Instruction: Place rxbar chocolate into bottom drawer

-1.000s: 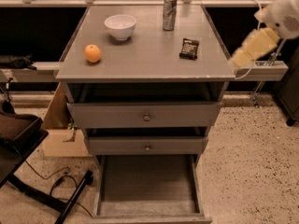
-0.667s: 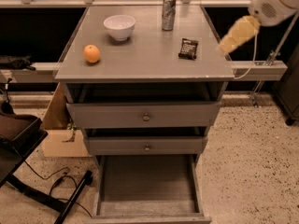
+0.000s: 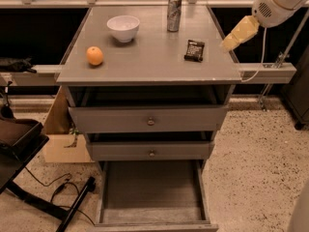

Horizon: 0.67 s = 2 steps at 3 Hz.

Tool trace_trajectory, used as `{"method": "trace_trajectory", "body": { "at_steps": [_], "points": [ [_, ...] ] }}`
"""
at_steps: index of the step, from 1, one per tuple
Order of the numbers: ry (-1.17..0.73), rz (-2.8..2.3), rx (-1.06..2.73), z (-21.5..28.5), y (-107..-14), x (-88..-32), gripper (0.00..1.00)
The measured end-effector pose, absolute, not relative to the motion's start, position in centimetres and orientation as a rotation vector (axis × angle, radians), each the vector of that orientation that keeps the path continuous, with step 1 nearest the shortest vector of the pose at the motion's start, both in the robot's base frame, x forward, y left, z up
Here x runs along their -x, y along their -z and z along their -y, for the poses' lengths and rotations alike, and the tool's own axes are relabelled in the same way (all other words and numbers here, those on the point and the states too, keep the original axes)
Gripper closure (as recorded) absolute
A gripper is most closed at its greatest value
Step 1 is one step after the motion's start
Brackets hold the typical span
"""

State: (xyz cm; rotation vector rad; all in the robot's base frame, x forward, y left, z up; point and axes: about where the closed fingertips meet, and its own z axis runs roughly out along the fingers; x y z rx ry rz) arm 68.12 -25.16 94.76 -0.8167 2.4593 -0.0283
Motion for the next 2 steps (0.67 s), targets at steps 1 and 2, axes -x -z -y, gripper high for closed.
{"method": "trace_trajectory", "body": {
  "at_steps": [1, 2],
  "points": [
    [0.024, -2.455, 0.822, 24.6, -94.8, -68.5, 0.00],
    [-0.001, -2.465, 0.766, 22.5, -95.1, -71.5, 0.00]
  ]
}}
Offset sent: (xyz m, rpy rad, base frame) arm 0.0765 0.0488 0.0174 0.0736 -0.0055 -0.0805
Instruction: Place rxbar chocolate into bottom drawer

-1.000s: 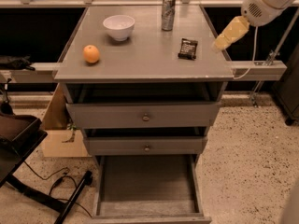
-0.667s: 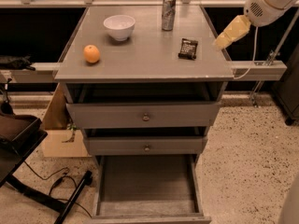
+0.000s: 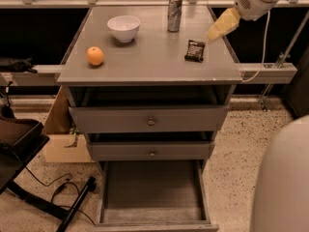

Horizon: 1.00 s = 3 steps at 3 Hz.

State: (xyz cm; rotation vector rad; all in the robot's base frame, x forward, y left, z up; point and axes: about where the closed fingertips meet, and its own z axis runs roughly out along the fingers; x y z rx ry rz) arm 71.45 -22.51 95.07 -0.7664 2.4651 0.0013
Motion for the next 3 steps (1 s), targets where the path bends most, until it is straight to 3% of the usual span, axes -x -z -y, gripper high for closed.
{"method": "trace_trajectory", "body": {
  "at_steps": [1, 3],
  "points": [
    [-0.013, -2.577, 0.633, 19.1, -93.6, -75.4, 0.00],
    [-0.052, -2.763, 0.461, 16.3, -87.7, -77.9, 0.00]
  ]
}}
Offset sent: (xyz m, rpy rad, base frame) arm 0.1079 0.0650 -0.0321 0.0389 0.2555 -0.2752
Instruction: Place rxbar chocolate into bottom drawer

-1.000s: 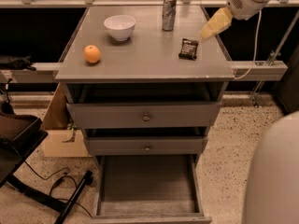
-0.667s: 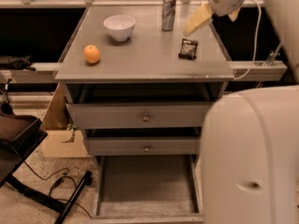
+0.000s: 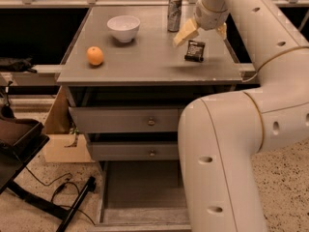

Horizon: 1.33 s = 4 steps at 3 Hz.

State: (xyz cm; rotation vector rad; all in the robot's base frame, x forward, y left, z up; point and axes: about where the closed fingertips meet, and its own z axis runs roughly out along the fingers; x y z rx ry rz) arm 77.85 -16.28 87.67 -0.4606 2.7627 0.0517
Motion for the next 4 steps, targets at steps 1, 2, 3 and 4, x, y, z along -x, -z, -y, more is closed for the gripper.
{"method": "trace_trajectory", "body": {
  "at_steps": [1, 2, 3, 4],
  "points": [
    [-0.057, -2.840, 0.408, 14.6, -84.2, -78.7, 0.00],
    [-0.053, -2.864, 0.394, 13.7, -82.8, -79.1, 0.00],
    [-0.015, -2.845, 0.316, 14.4, -82.5, -80.2, 0.00],
    [0.006, -2.841, 0.230, 15.9, -82.0, -80.7, 0.00]
  ]
}}
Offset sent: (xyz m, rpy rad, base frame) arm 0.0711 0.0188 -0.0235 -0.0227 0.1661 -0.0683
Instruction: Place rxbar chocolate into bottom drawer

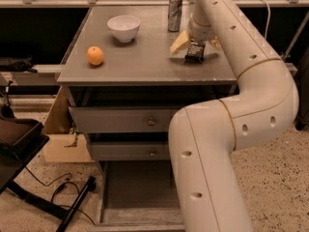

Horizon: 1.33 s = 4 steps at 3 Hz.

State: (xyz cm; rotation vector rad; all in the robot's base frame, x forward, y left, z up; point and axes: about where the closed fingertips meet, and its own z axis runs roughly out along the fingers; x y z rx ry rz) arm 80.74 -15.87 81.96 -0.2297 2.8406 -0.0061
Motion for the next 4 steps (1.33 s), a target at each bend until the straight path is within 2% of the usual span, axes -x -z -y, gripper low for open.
{"method": "trace_trajectory", "body": {
  "at_steps": [3, 4],
  "points": [
    [-0.043, -2.833, 0.124, 15.8, -80.2, -81.8, 0.00],
    [-0.021, -2.807, 0.138, 14.7, -80.5, -82.7, 0.18]
  ]
}}
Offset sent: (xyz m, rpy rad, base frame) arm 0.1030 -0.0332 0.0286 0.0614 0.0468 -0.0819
